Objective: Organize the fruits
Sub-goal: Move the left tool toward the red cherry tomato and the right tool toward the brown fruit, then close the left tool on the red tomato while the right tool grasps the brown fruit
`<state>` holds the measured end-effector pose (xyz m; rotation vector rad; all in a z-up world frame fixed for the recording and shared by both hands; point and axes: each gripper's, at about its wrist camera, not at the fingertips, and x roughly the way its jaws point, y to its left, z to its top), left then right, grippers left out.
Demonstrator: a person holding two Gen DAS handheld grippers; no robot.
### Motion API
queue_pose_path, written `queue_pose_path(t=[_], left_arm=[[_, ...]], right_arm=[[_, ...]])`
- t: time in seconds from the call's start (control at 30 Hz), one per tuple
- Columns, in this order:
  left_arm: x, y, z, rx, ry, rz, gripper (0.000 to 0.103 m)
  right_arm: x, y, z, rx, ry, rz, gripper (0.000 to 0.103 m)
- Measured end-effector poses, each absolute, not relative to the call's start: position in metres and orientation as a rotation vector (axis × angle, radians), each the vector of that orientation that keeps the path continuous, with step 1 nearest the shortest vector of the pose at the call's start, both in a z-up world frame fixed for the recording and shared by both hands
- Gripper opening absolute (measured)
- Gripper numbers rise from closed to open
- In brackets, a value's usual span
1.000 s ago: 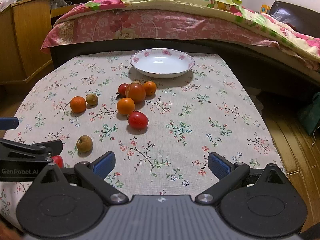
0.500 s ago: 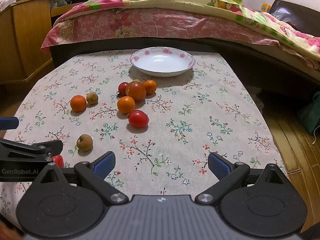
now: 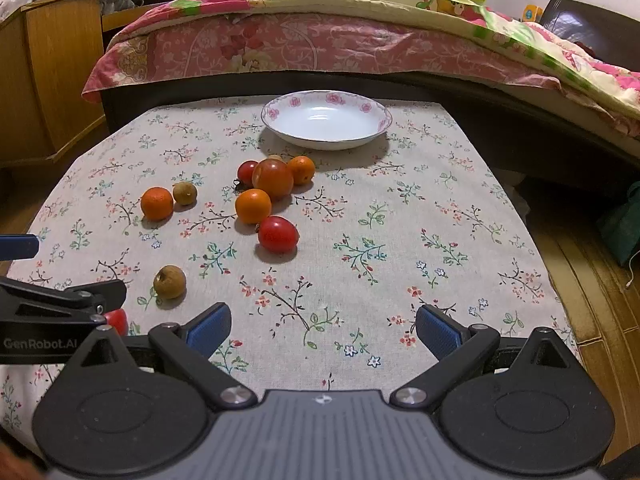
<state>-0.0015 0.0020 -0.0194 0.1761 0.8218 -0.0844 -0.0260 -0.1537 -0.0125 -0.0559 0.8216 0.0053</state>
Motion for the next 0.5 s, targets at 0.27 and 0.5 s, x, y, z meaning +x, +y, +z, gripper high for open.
queue_pose_path(t=[0.27,0.5], left_arm=[[0.0,0.006,-0.022,0.162,0.838,-0.093,0.1],[0.001,0.015,-0.028,0.122,0.866,-0.115,0.099]], right_arm=[[-0.024,-0.153,-0.014,-0.06,0.834,0.017,0.099],[-0.021,-0.148,-0.018,-0.071,0.855,0.05,0.099]])
